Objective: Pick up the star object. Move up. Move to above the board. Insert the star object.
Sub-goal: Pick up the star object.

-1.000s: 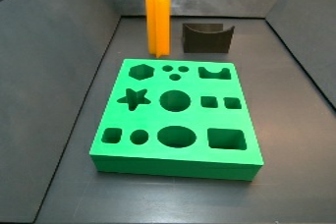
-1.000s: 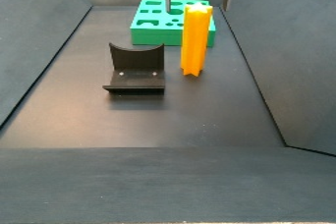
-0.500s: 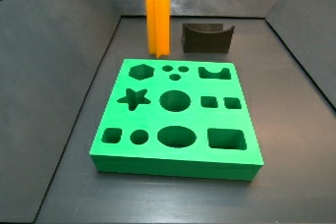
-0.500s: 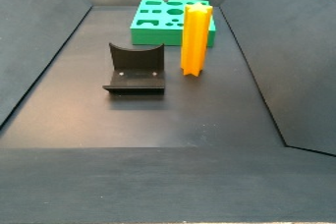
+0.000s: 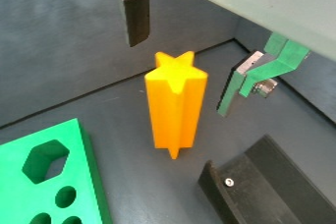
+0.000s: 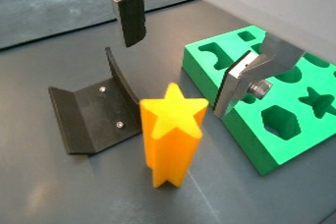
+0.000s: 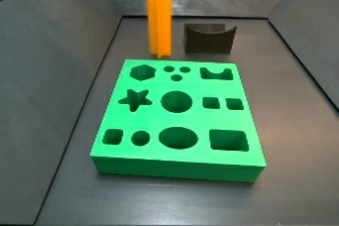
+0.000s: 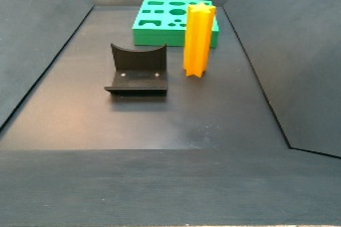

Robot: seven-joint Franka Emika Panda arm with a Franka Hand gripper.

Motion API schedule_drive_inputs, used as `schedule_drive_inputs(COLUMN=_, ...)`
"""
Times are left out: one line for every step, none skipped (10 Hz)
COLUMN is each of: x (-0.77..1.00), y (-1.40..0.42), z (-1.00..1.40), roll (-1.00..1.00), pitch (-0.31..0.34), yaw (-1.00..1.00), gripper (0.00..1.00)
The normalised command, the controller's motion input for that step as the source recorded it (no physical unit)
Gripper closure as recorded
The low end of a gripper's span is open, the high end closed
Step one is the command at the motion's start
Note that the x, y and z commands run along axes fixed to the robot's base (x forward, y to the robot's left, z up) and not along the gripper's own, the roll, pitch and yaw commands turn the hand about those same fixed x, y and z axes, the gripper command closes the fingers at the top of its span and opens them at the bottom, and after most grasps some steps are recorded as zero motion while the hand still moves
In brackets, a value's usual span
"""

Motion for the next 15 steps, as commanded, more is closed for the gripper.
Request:
schedule_drive_inputs(x=-0.41, y=0.0, z=-0.51, roll=0.0, pitch=-0.187, yaw=0.38, gripper=0.0)
schedule_drive_inputs(x=-0.33, y=0.0, z=-0.48, roll=0.0, pitch=-0.171, yaw=0.37, gripper=0.0)
schedule_drive_inputs(x=-0.36, y=0.0, z=-0.48, roll=0.0, pitch=-0.17, yaw=0.32, gripper=0.0)
schedule_drive_inputs(x=-0.35, y=0.0, z=-0.47, roll=0.0, pitch=-0.156, yaw=0.3, gripper=0.0)
schedule_drive_inputs(x=-0.17, y=0.07, z=-0.42, roll=0.0, pitch=-0.127, yaw=0.35, gripper=0.0)
schedule_drive_inputs(x=0.09, y=0.06, z=-0.26, roll=-0.02, pitch=-0.049, yaw=0.28, gripper=0.0)
schedule_drive_inputs(x=0.39, y=0.05, z=-0.16, roll=-0.02, pitch=-0.021, yaw=0.07, gripper=0.0)
schedule_drive_inputs(x=0.37, y=0.0, z=-0.11, roll=0.0, pitch=0.0, yaw=0.07, gripper=0.0)
schedule_drive_inputs(x=0.35, y=0.0, z=-0.06, roll=0.0, pitch=0.0, yaw=0.06, gripper=0.0)
schedule_drive_inputs(x=0.35, y=0.0, z=-0.05, roll=0.0, pitch=0.0, yaw=0.06, gripper=0.0)
schedule_drive_inputs(x=0.26, y=0.04, z=-0.07, roll=0.0, pitch=0.0, yaw=0.08, gripper=0.0)
schedule_drive_inputs(x=0.07, y=0.05, z=-0.09, roll=0.0, pitch=0.0, yaw=0.1, gripper=0.0)
schedule_drive_inputs(x=0.0, y=0.02, z=-0.09, roll=0.0, pitch=0.0, yaw=0.05, gripper=0.0)
schedule_drive_inputs(x=0.0, y=0.0, z=-0.04, roll=0.0, pitch=0.0, yaw=0.01, gripper=0.0)
schedule_drive_inputs(x=0.0, y=0.0, z=-0.02, roll=0.0, pitch=0.0, yaw=0.0, gripper=0.0)
